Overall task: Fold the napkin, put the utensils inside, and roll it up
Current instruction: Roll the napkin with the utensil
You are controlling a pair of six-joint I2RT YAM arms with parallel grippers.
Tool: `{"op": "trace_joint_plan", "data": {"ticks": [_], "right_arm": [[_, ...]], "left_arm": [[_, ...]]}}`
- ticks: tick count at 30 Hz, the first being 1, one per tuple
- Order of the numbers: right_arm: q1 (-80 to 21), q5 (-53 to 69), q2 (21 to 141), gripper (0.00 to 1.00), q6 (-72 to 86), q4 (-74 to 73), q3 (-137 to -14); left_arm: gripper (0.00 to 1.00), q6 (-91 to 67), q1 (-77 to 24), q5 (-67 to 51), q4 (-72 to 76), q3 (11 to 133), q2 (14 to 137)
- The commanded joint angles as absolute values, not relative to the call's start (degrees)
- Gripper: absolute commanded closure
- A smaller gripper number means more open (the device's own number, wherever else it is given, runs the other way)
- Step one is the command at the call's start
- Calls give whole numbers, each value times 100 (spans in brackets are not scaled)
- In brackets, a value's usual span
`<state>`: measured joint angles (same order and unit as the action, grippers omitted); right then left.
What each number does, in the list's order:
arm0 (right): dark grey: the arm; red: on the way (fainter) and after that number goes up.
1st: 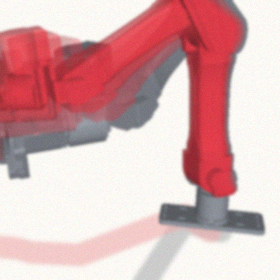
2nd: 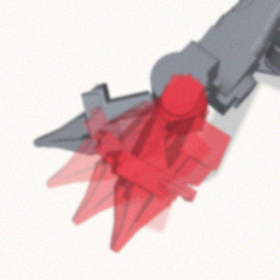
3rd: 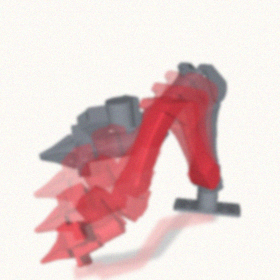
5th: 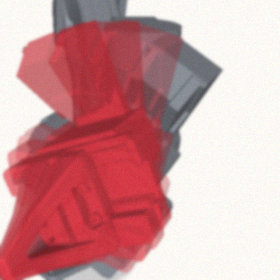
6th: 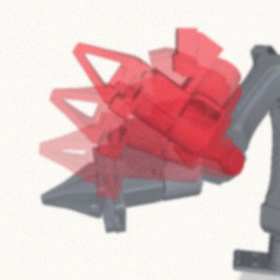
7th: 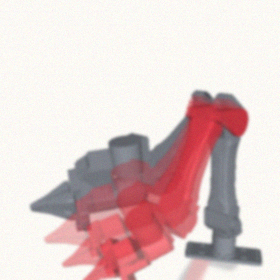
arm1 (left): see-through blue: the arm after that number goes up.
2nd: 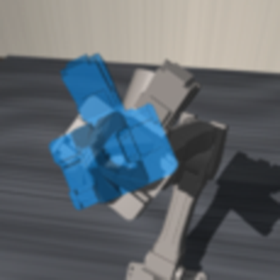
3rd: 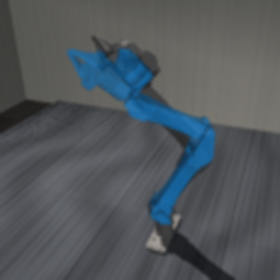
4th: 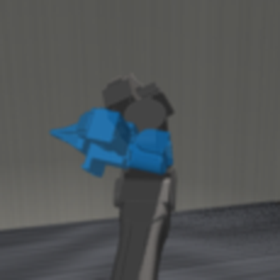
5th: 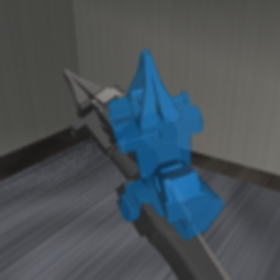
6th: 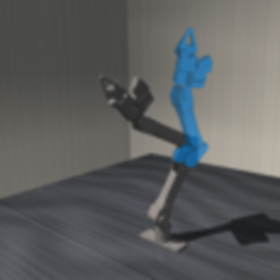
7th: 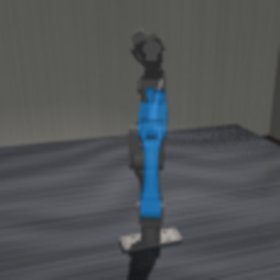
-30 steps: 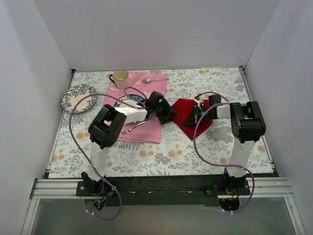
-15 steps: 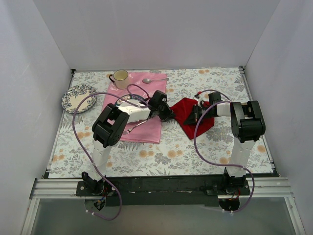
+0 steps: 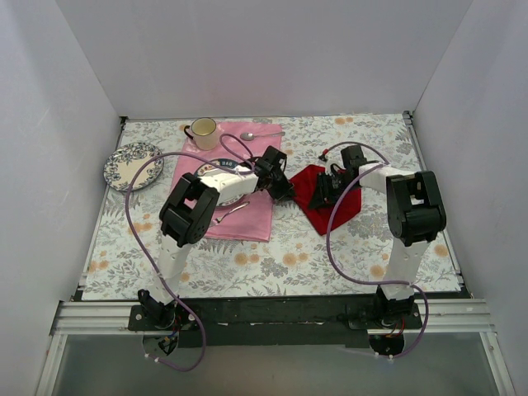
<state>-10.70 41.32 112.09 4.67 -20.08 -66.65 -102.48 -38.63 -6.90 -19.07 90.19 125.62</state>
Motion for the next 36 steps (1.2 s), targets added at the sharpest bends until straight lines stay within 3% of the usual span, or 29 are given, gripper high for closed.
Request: {"op": "trace_joint_plan", "data": {"ticks": [1, 8, 15, 27, 36], "right_arm": [[-1405, 2131, 10627, 63, 18, -2627, -7092], [-2353, 310, 9643, 47, -289, -2532, -6847], [-3269, -632, 9009, 40, -387, -1574, -6013], [-4104, -1784, 9492, 39, -272, -510, -5449], [-4104, -2013, 9958, 47, -44, -589, -5318]], "left_arm": [[100, -10151, -3929, -712, -2970, 9403, 12753], [100, -10213, -3937, -676, -3498, 9826, 12885], [100, -10318, -3955, -747, -3656, 9932, 12911], [100, -10459, -3955, -870, -3665, 9888, 12744], [100, -10512, -3938, -896, -3753, 9853, 12683]]}}
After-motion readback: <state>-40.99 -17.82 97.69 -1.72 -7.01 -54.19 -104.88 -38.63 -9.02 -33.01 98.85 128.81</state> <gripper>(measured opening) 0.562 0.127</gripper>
